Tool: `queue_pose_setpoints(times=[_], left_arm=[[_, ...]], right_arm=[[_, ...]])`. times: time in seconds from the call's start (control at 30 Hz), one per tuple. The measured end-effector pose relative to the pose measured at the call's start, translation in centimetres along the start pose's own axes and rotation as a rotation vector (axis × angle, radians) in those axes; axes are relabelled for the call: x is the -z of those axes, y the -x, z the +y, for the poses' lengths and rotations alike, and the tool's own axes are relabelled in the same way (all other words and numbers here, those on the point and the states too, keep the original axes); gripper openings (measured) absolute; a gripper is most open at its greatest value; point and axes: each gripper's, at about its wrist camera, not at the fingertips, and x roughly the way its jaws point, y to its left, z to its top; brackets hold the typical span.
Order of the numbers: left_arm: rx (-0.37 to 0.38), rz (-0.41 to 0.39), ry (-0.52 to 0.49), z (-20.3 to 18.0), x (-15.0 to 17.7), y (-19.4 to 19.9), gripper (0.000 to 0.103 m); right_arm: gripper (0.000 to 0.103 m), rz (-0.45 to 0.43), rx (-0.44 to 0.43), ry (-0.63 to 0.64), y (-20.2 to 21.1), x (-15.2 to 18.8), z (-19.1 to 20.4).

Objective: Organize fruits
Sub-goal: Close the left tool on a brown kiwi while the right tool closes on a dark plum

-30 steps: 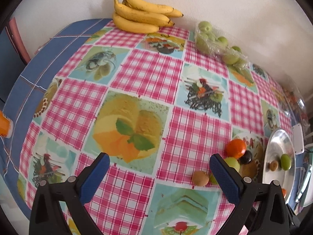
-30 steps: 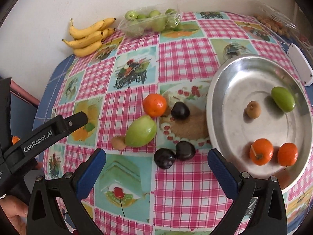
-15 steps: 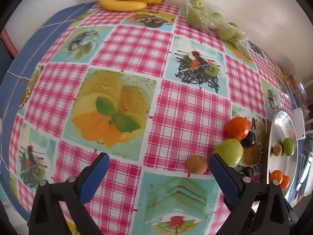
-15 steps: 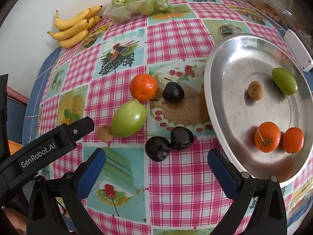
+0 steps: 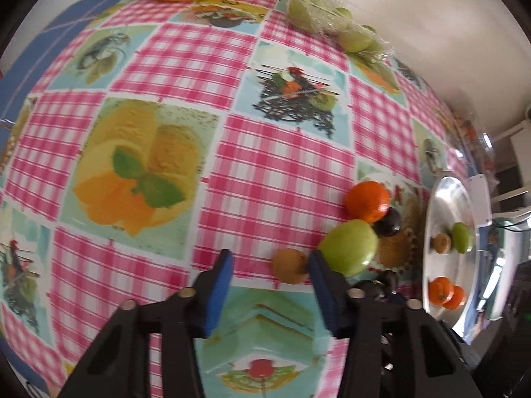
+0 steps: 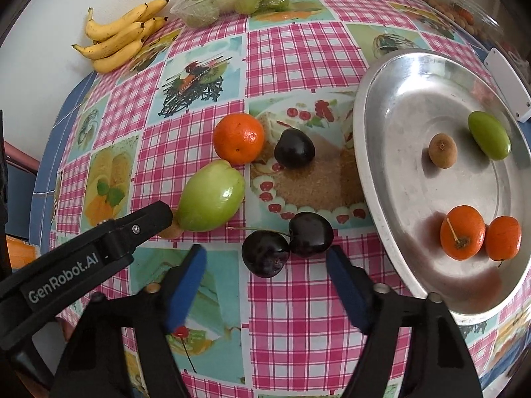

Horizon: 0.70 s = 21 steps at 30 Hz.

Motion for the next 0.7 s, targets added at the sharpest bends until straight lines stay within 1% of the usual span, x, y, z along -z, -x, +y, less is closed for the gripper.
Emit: queue_pose_setpoints(times=[0.03, 0.2, 0.27, 0.43, 0.6, 0.7], left_arm=[[0.012, 0.004, 0.002, -0.1, 0.0, -0.1, 0.037], [0.028, 0.019, 0.005, -0.2, 0.1, -0.5, 0.027], [0.037, 0.016, 0.009, -0.2, 0.1, -0.5, 0.027], [0.032, 0.004, 0.001, -0.3, 0.1, -0.3, 0.027], [0.019, -0.006, 0.004, -0.1, 0.0, -0.1, 0.027], [0.014, -0.007, 0.013, 0.1, 0.0, -0.1, 0.027]], right_arm=[[0.07, -0.003, 0.002, 0.0, 0.1, 0.0, -0.1], [0.064, -0.01, 0.009, -0.004, 0.3, -0.1, -0.3], [0.06, -0.009, 0.02, -0.005, 0.3, -0.1, -0.3], [0.051, -0.014, 0.033, -0.01, 0.6, 0.0, -0.5], [0.05, -0.007, 0.023, -0.017, 0.6, 0.0, -0.7], [0.05, -0.012, 0.002, -0.026, 1.2, 0.1, -0.9]])
